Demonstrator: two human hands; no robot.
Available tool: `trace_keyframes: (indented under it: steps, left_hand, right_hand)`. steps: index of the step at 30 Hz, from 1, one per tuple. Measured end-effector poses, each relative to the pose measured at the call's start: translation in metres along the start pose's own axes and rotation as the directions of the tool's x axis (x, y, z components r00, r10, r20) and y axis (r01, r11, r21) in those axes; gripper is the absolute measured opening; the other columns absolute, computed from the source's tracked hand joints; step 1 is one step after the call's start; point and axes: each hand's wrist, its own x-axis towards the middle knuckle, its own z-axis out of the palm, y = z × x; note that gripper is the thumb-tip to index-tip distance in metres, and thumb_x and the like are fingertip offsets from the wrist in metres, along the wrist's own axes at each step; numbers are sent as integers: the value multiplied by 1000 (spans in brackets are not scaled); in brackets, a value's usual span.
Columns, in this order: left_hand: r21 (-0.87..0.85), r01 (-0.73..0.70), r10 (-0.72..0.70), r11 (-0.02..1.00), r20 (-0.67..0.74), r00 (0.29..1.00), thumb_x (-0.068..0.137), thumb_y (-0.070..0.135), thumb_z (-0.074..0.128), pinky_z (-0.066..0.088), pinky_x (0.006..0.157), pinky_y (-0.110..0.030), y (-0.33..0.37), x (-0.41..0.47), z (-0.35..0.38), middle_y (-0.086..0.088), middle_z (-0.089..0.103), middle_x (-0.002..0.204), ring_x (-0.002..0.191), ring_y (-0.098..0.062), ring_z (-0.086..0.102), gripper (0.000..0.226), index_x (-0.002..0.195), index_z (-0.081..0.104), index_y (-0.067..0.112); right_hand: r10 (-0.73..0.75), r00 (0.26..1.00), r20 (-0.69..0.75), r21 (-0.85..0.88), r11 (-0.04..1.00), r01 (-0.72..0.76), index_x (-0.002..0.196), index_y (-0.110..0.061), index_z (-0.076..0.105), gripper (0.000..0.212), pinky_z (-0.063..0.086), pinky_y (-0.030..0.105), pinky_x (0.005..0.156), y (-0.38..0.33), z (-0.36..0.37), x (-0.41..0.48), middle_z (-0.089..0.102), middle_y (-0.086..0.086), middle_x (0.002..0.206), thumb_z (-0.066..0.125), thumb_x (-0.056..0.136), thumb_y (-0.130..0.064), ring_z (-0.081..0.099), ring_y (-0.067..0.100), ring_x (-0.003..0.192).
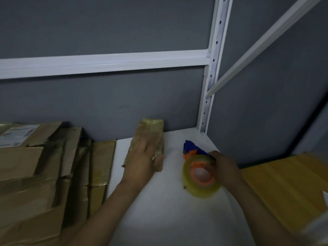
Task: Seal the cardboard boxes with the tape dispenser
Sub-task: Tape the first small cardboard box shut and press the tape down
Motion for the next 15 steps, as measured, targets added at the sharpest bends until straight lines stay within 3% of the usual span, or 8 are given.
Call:
trace_keyframes:
  steps: [1, 3, 4, 7, 10, 13, 15]
  left_hand:
    - [-64, 6, -5, 998, 10, 1000, 89, 42, 58, 45, 95, -26, 13, -1, -3, -14, 61, 123, 109, -26, 60, 51, 125, 60, 6]
    - [-219, 104, -81, 970, 113, 990, 92, 42, 61, 40, 74, -4, 36, 1, -9, -3, 66, 101, 84, -11, 60, 38, 114, 63, 11]
    - [-298, 202, -147, 933, 197, 969, 90, 42, 64, 38, 68, -2, 45, 3, -10, 2, 65, 96, 81, -7, 58, 37, 113, 61, 13]
    - [-568, 474, -301, 673, 374, 877, 85, 26, 73, 54, 68, -18, 55, 5, -15, -1, 70, 91, 83, -15, 67, 27, 109, 63, 18]
    - [-750, 514, -330, 416, 401, 854, 83, 6, 72, 58, 64, -28, 54, 5, -32, -5, 73, 96, 80, -14, 70, 39, 118, 61, 21]
    - [-798, 481, -290, 363, 394, 872, 86, 3, 66, 55, 72, -43, 53, 3, -42, 2, 74, 97, 85, -22, 68, 48, 129, 53, 19]
    - [-779, 442, -333, 445, 315, 889, 88, 24, 63, 54, 80, -42, 54, 7, -52, 9, 73, 100, 95, -22, 68, 37, 124, 58, 26]
  right_hand:
    - [-1, 999, -46, 76, 997, 4, 108, -18, 57, 20, 44, 19, 60, -7, -1, -2, 59, -8, 83, 62, 90, -25, 55, 5, 71]
    - [1, 988, -156, 234, 972, 36, 102, -21, 54, 20, 39, 10, 54, -25, -7, -7, 57, -10, 80, 67, 88, -27, 52, 0, 69]
    - [13, 979, -202, 323, 945, 54, 99, -21, 52, 21, 38, 9, 51, -35, -11, -9, 56, -11, 79, 69, 86, -27, 52, -1, 69]
    - [-12, 969, -246, 494, 859, 136, 100, -23, 46, 33, 39, 11, 54, -56, -29, -6, 55, -14, 88, 74, 82, -29, 56, 0, 77]
    - [-195, 974, -111, 655, 723, 219, 109, -32, 43, 55, 49, 17, 66, -68, -47, 0, 54, -13, 107, 79, 68, -40, 58, 3, 95]
    - [-340, 937, -86, 729, 620, 292, 115, -42, 43, 62, 50, 14, 67, -81, -56, 3, 59, -17, 106, 78, 64, -36, 62, -2, 88]
    - [-380, 917, -123, 725, 597, 345, 117, -49, 44, 65, 51, 15, 69, -86, -56, 5, 61, -26, 104, 76, 61, -42, 63, -2, 92]
